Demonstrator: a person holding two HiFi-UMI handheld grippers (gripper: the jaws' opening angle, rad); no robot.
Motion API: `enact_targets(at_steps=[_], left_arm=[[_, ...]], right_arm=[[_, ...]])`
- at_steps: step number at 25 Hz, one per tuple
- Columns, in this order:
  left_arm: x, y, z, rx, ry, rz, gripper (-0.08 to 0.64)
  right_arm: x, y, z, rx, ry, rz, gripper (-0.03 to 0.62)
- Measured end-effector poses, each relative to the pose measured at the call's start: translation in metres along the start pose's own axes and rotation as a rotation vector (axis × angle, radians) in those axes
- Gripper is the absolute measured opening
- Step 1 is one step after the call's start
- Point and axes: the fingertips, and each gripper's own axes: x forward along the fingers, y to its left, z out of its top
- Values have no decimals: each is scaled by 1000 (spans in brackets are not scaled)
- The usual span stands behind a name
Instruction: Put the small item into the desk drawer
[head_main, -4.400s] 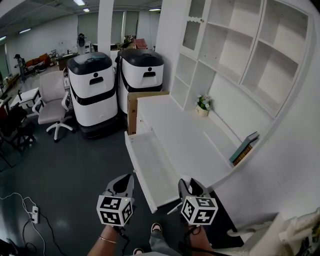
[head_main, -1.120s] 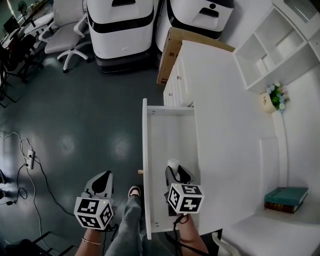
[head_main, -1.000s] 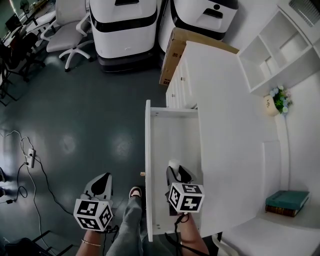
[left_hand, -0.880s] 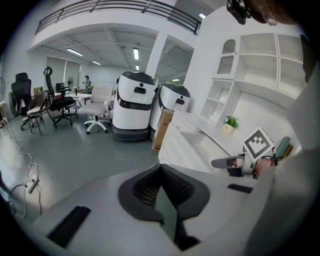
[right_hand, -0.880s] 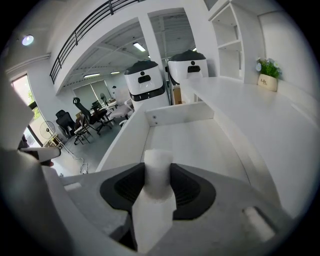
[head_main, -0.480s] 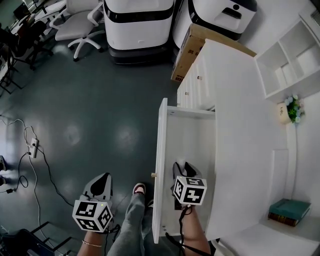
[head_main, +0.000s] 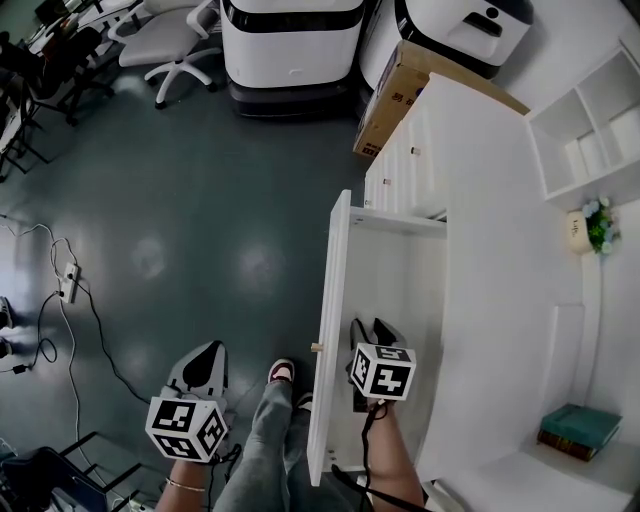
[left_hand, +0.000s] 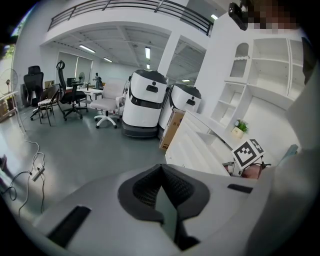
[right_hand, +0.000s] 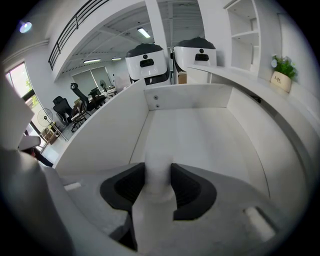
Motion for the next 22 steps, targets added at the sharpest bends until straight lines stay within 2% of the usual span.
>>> enact_targets(at_steps=[11, 22], left_arm=[[8, -11, 3, 11, 8, -28, -2], [1, -24, 9, 28, -2, -53, -2]], right_arm=[[6, 2, 2, 13, 7, 32, 176], [-13, 8, 5, 24, 3, 84, 179]])
